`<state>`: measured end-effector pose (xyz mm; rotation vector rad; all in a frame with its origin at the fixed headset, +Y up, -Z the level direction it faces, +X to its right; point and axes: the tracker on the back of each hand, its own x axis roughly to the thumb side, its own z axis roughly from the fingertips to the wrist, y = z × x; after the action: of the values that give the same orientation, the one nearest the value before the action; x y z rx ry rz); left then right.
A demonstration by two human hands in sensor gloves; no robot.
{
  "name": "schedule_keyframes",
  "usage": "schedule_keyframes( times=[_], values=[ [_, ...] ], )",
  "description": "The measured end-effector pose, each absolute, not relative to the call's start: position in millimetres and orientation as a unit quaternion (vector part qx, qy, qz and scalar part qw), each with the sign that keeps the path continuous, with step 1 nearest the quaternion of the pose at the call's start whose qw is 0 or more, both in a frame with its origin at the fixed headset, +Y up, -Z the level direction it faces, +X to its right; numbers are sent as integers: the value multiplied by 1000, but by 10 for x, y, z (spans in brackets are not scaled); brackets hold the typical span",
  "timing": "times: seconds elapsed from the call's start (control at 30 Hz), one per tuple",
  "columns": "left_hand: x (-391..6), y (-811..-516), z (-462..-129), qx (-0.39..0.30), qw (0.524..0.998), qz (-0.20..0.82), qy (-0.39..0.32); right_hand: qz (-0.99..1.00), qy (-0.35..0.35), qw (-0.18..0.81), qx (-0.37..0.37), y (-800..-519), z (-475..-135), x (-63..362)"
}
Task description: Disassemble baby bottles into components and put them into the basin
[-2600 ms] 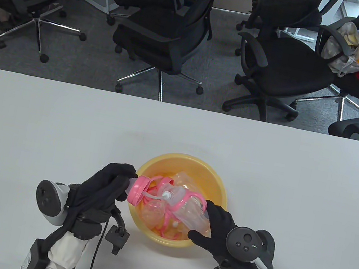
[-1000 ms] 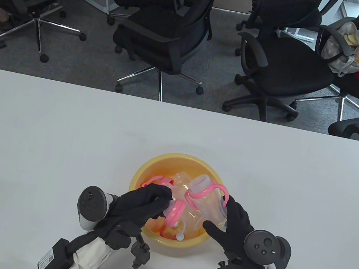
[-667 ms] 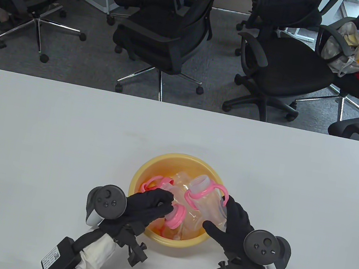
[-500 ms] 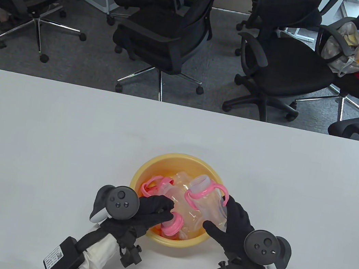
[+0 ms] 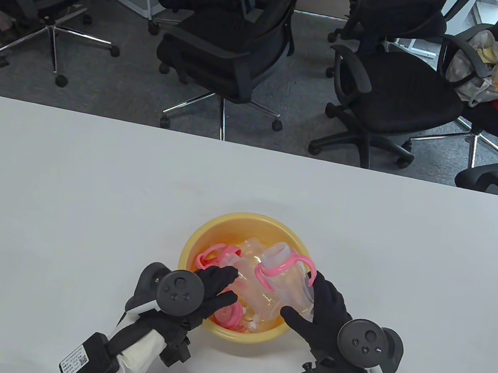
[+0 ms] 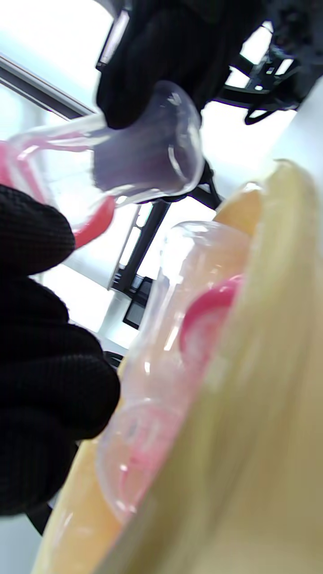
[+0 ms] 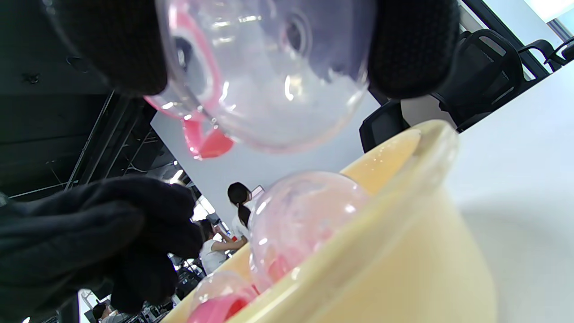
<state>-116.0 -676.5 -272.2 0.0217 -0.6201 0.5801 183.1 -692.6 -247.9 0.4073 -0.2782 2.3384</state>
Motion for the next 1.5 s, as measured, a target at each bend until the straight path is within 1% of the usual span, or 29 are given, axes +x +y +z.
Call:
schedule_keyframes(
  times=[0.1,0.23,0.3,0.4,0.67,0.8,1.03,1.23,1.5],
  values=[
    [-1300,-6642,-2709,45,894,335,-296,909,-108,367,166,-6918,-2471,1797],
    [-1467,-6541,-2703,70,846,443,-290,906,-101,369,184,-6912,-2460,1721],
    [-1520,-6522,-2708,72,826,481,-284,901,-96,375,195,-6908,-2451,1675],
    [-1546,-6523,-2732,40,808,509,-294,891,-90,392,211,-6898,-2438,1625],
    [-1465,-6594,-2765,-18,800,507,-320,860,-71,445,239,-6897,-2428,1574],
    [-1433,-6623,-2774,-43,790,517,-327,861,-64,442,245,-6900,-2428,1559],
    [-1401,-6649,-2788,-64,794,503,-335,862,-56,436,252,-6909,-2428,1523],
    [-1394,-6646,-2783,-63,792,501,-343,873,-64,417,245,-6906,-2426,1529],
    [-1399,-6642,-2760,-9,791,519,-324,889,-85,387,229,-6895,-2405,1515]
  ],
)
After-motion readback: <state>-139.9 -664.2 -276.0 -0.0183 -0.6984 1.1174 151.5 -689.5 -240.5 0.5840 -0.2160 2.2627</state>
